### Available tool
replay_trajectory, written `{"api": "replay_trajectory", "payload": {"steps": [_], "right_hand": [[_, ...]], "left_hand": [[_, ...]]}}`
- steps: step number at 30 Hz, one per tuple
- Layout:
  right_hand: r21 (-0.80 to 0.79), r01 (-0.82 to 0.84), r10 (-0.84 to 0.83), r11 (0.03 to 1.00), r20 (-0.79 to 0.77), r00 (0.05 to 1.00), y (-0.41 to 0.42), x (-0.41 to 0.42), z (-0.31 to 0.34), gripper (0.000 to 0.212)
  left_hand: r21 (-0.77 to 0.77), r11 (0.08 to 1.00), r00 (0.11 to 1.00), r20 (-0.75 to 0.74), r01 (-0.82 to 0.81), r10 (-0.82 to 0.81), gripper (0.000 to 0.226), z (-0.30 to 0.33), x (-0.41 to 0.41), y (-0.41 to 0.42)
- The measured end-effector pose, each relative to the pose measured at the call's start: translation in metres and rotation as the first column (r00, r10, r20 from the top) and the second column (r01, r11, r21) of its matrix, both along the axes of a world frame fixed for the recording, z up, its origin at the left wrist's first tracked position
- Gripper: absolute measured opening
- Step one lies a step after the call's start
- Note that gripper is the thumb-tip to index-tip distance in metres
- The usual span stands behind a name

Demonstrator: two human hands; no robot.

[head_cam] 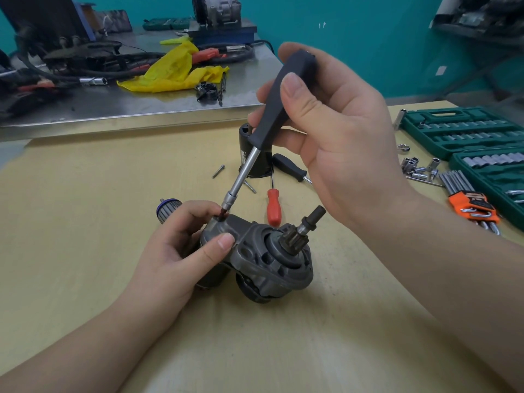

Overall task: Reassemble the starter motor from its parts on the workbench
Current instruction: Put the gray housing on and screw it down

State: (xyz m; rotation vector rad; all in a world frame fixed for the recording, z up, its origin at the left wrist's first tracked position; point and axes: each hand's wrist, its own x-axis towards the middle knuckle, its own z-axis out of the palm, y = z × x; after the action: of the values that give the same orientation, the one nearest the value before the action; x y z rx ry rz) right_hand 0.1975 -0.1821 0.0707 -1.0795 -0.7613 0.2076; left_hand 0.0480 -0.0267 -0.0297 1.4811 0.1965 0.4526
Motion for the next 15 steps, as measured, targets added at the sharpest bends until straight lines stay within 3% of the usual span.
{"api": "replay_trajectory", "payload": {"steps": [6, 15], "right_hand": [[-0.003, -0.018, 0.018, 1.0, -0.015, 1.0, -0.0004, -0.0007, -0.0001, 0.032], [0.003, -0.032, 0.032, 0.999, -0.047, 0.998, 0.0006, -0.0002, -0.0008, 0.021]], "left_hand": [[0.003, 1.0, 0.999, -0.013, 0.029, -0.029, 0.069, -0.0008, 0.0005, 0.003], [0.148, 0.98, 0.991, 0.002, 0.131, -0.133, 0.078, 0.0048, 0.0, 0.002]]}}
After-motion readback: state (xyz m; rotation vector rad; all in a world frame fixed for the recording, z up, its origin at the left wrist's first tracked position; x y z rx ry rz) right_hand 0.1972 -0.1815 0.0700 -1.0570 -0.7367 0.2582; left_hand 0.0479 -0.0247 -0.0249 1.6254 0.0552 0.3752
